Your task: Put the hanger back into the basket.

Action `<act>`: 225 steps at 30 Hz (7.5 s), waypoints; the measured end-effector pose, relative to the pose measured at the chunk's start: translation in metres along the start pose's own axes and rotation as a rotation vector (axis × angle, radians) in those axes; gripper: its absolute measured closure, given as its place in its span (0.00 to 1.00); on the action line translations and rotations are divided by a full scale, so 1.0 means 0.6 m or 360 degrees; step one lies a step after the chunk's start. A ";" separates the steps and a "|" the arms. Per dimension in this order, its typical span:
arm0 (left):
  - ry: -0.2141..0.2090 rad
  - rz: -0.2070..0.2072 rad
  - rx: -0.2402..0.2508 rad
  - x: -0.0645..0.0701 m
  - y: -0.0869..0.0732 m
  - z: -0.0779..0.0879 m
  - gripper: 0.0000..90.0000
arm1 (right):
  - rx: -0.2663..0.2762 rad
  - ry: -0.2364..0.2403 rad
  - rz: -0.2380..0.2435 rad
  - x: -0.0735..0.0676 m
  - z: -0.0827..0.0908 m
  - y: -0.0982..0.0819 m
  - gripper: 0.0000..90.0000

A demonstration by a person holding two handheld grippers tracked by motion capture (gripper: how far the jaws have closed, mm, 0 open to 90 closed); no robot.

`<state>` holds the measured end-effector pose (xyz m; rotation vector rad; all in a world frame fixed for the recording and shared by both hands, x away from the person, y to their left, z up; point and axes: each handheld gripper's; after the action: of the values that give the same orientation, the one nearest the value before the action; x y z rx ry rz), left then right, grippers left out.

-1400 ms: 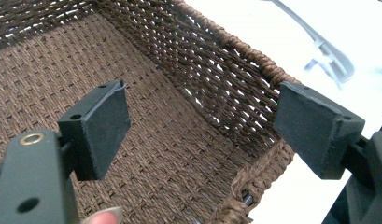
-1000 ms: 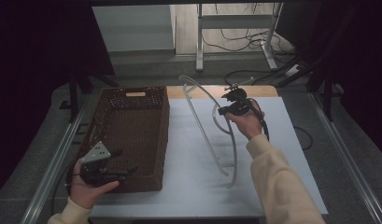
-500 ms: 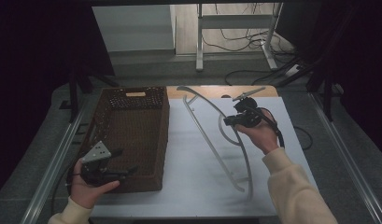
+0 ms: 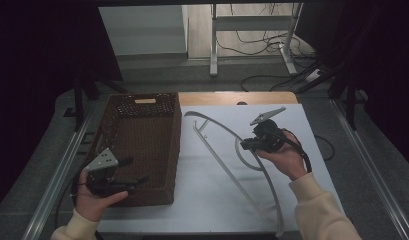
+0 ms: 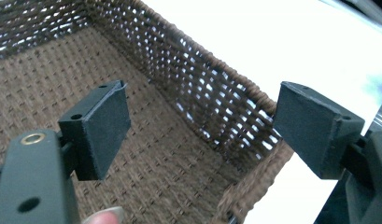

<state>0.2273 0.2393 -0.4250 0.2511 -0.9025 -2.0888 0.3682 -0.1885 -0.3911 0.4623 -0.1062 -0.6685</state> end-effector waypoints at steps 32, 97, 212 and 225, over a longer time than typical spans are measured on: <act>-0.0061 -0.0253 -0.0034 0.032 0.118 0.003 0.21 | -0.0140 0.0185 0.0216 -0.059 -0.037 -0.024 0.91; -0.0494 -0.0712 -0.0847 0.081 0.181 -0.140 0.60 | -0.0154 0.0332 0.0793 -0.152 -0.043 -0.008 0.91; -0.0013 0.0208 0.0190 -0.143 0.011 0.107 0.90 | 0.0170 -0.0062 -0.0289 0.091 -0.025 -0.192 0.08; 0.0038 0.0281 0.0233 -0.156 -0.003 0.117 0.90 | 0.0181 -0.0043 -0.0287 0.089 -0.026 -0.191 0.07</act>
<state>0.2536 0.3470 -0.3876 0.2626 -1.0269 -1.8574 0.3481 -0.2946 -0.4587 0.5766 -0.1293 -0.8488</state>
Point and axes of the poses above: each handheld gripper's, and its own axes: z roughly backward along the jaws, y roughly out of its top, x roughly to its right, and after that the axes turned 12 degrees about -x, right-handed
